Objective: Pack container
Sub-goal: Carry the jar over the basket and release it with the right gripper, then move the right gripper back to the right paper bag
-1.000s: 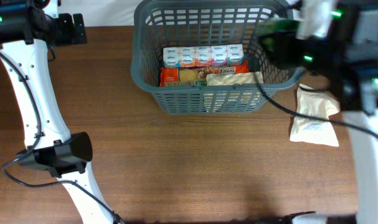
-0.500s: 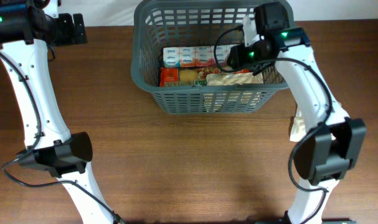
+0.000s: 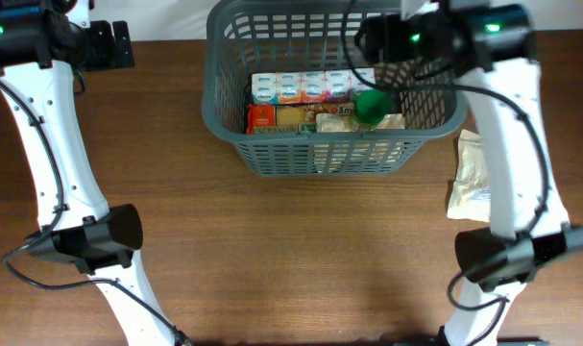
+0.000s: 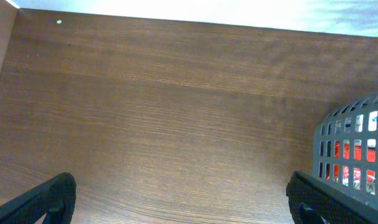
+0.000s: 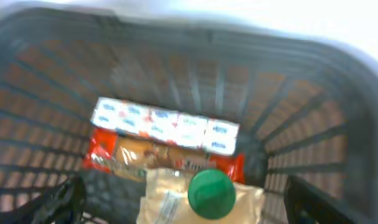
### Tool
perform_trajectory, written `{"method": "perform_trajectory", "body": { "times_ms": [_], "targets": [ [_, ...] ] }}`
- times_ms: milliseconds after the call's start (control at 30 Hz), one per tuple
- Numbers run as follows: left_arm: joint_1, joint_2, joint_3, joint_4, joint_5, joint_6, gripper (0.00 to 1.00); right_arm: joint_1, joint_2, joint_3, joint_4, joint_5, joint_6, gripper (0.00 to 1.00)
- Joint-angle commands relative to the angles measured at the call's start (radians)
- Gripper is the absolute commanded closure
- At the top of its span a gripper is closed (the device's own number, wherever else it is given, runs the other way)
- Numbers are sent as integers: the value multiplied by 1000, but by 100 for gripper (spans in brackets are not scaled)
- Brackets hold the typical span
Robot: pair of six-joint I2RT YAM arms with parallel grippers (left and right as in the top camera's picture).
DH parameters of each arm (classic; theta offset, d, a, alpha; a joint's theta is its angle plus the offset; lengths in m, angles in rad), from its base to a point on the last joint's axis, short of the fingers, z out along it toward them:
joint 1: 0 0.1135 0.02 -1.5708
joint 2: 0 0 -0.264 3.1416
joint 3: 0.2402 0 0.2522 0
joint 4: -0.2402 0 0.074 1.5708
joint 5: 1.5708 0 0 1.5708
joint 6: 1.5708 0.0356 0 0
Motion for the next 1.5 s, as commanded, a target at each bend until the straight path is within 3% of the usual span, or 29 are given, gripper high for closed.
{"method": "perform_trajectory", "body": {
  "times_ms": [0,100,233,433,567,833,933,1200,1300,1400,1467],
  "targets": [
    [4,4,-5,2,-11,-13,1,-3,-31,136,-78,120,-20,7],
    [4,4,-5,2,-11,-13,1,-31,-68,271,-158,322,-35,5],
    [4,4,-5,2,-11,-13,1,-182,-164,304,-166,373,3,4],
    [4,4,-5,2,-11,-13,1,-554,-150,256,-238,301,293,1],
    [4,4,-5,2,-11,-13,1,-697,-29,-21,-234,129,286,1],
    [4,4,-5,2,-11,-13,1,-646,103,-528,-34,20,100,1],
    [4,4,-5,2,-11,-13,1,-643,103,-649,38,-42,20,1],
    [4,4,-5,2,-11,-13,1,-642,103,-909,237,-52,28,1],
    [4,4,-5,2,-11,-13,1,-641,103,-977,300,-72,28,16],
    [4,4,-5,2,-11,-13,1,-642,101,-993,317,-95,28,49],
    [4,4,-5,2,-11,-13,1,-645,98,-980,310,-102,28,62]
  ]
}}
